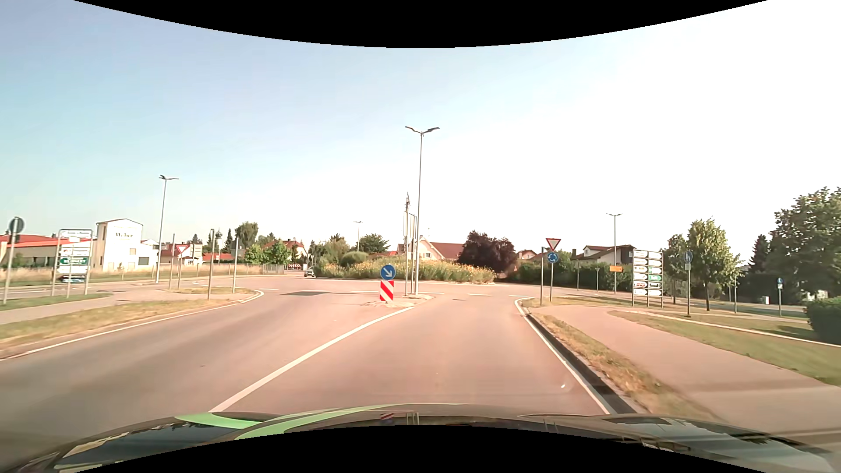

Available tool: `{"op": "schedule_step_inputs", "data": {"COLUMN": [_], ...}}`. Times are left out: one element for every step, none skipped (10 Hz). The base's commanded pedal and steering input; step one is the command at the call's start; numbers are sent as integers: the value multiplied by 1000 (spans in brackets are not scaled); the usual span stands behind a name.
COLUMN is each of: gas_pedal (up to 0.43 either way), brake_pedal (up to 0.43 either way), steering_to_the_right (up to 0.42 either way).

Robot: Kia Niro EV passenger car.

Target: Follow the waypoints while adhering to traffic rules and regulations

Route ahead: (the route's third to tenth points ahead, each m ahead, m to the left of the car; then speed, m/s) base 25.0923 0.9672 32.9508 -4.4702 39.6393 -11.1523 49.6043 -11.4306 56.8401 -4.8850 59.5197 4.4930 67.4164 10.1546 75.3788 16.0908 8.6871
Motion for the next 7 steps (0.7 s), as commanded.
{"op": "schedule_step_inputs", "data": {"gas_pedal": [0, 0, 0, 0, 0, 0, 0], "brake_pedal": [0, 0, 0, 0, 0, 37, 110], "steering_to_the_right": [62, 59, 56, 55, 55, 55, 54]}}
